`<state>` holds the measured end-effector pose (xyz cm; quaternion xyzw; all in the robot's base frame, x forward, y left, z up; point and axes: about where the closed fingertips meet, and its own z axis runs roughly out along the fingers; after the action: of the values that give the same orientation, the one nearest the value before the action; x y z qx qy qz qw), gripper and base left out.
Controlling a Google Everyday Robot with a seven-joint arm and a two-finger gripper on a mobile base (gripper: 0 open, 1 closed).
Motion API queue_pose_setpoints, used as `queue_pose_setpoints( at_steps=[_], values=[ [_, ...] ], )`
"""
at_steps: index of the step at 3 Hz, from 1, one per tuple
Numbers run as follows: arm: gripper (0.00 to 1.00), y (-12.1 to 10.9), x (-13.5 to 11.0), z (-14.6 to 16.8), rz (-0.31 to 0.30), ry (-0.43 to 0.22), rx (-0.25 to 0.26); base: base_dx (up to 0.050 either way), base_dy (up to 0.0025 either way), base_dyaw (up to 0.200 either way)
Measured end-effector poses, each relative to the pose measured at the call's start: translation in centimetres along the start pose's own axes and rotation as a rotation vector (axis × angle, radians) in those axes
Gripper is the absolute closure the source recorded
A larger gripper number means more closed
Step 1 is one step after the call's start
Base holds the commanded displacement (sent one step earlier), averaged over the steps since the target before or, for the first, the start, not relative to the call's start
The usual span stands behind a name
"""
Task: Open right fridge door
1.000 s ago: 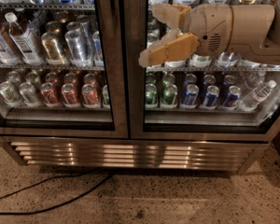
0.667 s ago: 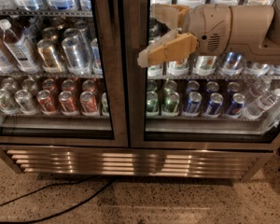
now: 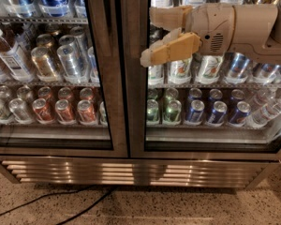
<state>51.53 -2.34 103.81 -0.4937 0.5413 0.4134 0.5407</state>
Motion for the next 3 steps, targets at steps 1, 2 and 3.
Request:
queue_pose_setpoints(
  at_steps=[1, 2, 3],
  values=[
    [0.0, 0.6, 0.0, -0.4, 0.001, -0.001, -0.001, 0.0, 0.0, 0.0],
    [0.0, 3.8, -1.1, -0.7, 0.079, -0.112, -0.092, 0.0, 0.0, 0.0],
    [0.0, 3.8, -1.1, -0.7, 0.079, -0.112, -0.092, 0.0, -0.00002, 0.196]
  ],
)
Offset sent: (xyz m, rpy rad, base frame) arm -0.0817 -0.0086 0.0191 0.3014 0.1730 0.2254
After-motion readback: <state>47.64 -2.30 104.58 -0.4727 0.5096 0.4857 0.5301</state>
